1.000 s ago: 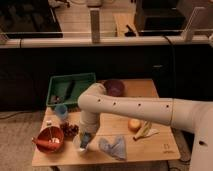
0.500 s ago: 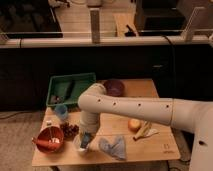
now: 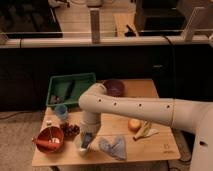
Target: Place sponge in paper cup
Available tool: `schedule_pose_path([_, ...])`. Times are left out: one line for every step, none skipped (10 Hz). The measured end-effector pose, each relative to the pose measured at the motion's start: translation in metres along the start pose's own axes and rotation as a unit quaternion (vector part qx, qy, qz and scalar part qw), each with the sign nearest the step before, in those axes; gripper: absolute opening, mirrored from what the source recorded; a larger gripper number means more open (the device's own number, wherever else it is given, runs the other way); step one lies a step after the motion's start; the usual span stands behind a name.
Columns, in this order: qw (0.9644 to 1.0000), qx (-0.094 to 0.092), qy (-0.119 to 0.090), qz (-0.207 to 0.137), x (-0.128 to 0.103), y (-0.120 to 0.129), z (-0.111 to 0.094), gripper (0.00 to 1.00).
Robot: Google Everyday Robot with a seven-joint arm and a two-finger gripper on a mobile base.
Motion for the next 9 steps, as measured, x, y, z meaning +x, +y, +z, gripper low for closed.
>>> schedule_pose_path([1.0000, -0.001, 0.000, -0.002, 0.000, 0.000, 0.000, 0.09])
schedule_pose_path([1.0000, -0.001, 0.000, -0.002, 0.000, 0.000, 0.000, 0.09])
schedule_pose_path([1.0000, -0.001, 0.000, -0.002, 0.000, 0.001, 0.000, 0.09])
schedule_pose_path([1.0000, -0.001, 0.001, -0.004, 0.000, 0.001, 0.000, 0.09])
schedule_pose_path([1.0000, -0.001, 0.001, -0.004, 0.000, 0.002, 0.000, 0.12])
schedule_pose_path([1.0000, -0.003, 0.002, -0.005, 0.000, 0.002, 0.000, 0.20])
schedule_pose_path([0.9999, -0.003, 0.002, -0.010, -0.002, -0.002, -0.001, 0.29])
schedule_pose_path([0.9999, -0.004, 0.002, -0.014, -0.004, -0.007, -0.002, 0.40])
schedule_pose_path([0.9998, -0.005, 0.003, -0.016, -0.006, -0.011, -0.003, 0.49])
